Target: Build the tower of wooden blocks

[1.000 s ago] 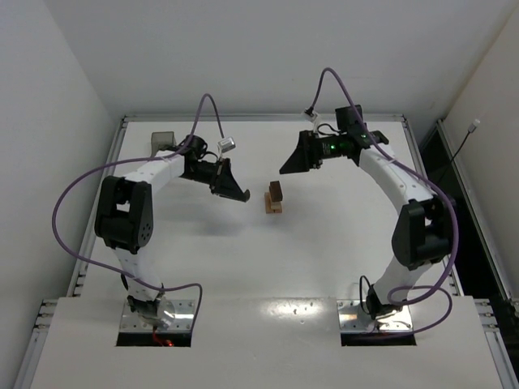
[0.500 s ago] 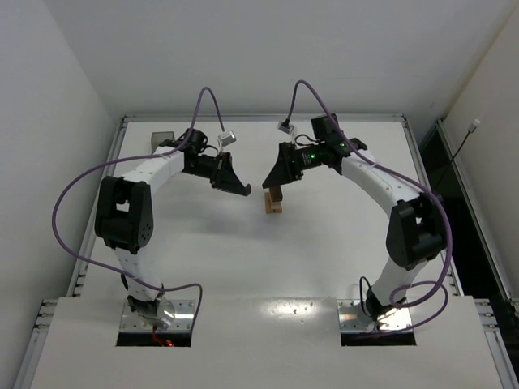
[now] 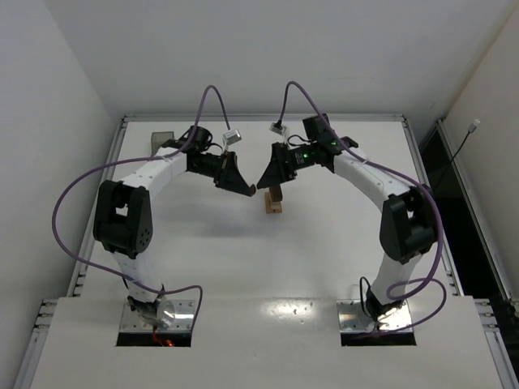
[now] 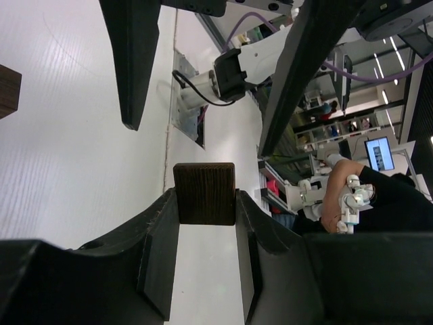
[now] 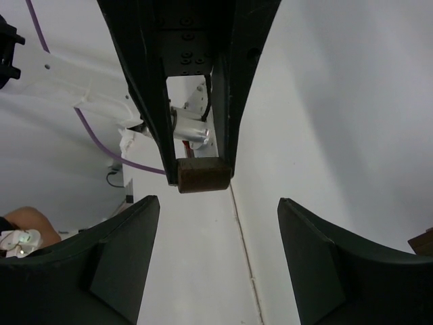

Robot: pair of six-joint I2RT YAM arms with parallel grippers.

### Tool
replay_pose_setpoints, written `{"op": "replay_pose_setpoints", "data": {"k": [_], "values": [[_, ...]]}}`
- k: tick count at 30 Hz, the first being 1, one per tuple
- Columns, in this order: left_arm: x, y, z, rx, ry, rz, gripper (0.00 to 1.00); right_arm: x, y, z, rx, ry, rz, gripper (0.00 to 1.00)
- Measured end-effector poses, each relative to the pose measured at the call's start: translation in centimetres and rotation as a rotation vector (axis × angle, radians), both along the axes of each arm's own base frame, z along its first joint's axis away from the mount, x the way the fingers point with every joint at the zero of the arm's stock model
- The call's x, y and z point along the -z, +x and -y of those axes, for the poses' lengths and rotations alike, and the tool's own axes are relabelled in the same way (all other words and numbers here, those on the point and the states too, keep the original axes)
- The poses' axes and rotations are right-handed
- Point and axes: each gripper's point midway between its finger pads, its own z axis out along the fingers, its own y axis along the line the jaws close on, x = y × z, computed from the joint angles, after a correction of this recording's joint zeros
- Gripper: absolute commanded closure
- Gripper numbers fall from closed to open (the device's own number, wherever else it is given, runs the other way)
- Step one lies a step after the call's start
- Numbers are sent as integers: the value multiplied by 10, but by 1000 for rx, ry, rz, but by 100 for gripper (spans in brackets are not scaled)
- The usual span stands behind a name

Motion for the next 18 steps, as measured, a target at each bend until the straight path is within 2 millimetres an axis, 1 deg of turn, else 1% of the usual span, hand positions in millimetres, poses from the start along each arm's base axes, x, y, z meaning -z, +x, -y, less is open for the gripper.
{"op": "replay_pose_setpoints", "data": {"k": [5, 11, 13, 16, 18], "values": [[-1, 0, 1, 2, -2, 3, 100, -6, -4, -7, -26, 14, 11, 32], [-1, -2, 4, 13, -4, 3, 100, -5, -12, -14, -56, 20, 3, 32], [-1, -3, 5, 15, -4, 3, 100, -4, -13, -15, -61, 21, 1, 35], [-1, -3, 5, 15, -4, 5, 100, -3, -13, -16, -64, 22, -3, 41], [-1, -2, 5, 15, -5, 9, 100, -3, -13, -16, -64, 22, -3, 48]]}}
